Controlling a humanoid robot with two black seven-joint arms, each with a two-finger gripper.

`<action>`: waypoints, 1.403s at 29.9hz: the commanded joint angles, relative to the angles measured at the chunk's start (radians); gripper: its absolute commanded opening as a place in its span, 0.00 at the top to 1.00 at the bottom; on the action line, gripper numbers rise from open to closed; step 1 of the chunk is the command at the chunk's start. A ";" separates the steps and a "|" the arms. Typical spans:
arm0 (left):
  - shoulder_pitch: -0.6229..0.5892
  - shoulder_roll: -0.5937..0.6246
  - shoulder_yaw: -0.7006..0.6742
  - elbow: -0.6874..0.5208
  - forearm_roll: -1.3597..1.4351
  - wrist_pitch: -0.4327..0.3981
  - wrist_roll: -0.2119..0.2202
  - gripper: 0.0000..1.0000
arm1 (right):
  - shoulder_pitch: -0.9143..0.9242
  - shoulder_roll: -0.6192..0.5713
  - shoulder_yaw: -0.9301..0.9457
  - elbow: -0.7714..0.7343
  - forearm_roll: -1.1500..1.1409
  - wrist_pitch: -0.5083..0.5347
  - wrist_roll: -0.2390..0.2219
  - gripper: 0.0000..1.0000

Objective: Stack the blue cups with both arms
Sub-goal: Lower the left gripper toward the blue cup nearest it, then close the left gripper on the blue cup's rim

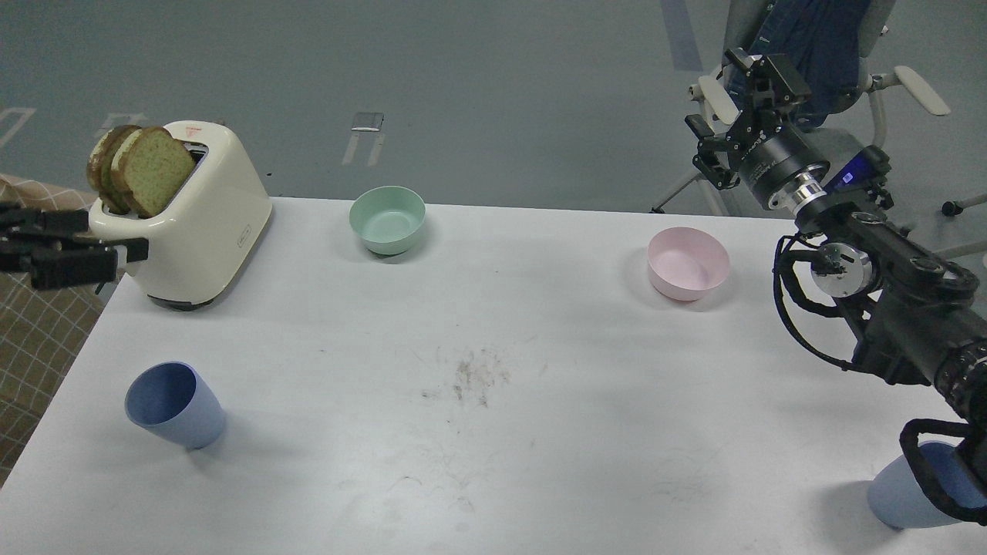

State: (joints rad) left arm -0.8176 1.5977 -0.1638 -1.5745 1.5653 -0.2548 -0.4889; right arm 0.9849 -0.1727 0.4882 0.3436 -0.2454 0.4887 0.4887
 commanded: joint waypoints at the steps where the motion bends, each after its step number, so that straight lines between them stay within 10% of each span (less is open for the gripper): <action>1: 0.000 0.005 0.096 -0.029 0.062 0.041 0.000 0.03 | 0.001 0.001 0.000 0.000 0.000 0.000 0.000 0.00; 27: 0.029 -0.173 0.257 0.094 0.082 0.114 0.000 0.23 | 0.000 0.001 -0.003 0.002 0.000 0.000 0.000 0.00; 31: 0.043 -0.185 0.257 0.132 0.084 0.118 0.000 0.35 | -0.002 -0.001 -0.003 0.003 0.000 0.000 0.000 0.00; 37: 0.044 -0.199 0.259 0.149 0.085 0.132 0.000 1.00 | -0.005 -0.001 -0.003 0.003 0.000 0.000 0.000 0.00; 42: 0.043 -0.197 0.257 0.151 0.101 0.146 0.000 1.00 | -0.006 -0.002 -0.003 0.003 0.000 0.000 0.000 0.00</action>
State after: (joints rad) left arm -0.7734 1.3992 0.0949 -1.4245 1.6570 -0.1201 -0.4887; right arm 0.9789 -0.1744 0.4847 0.3468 -0.2455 0.4887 0.4887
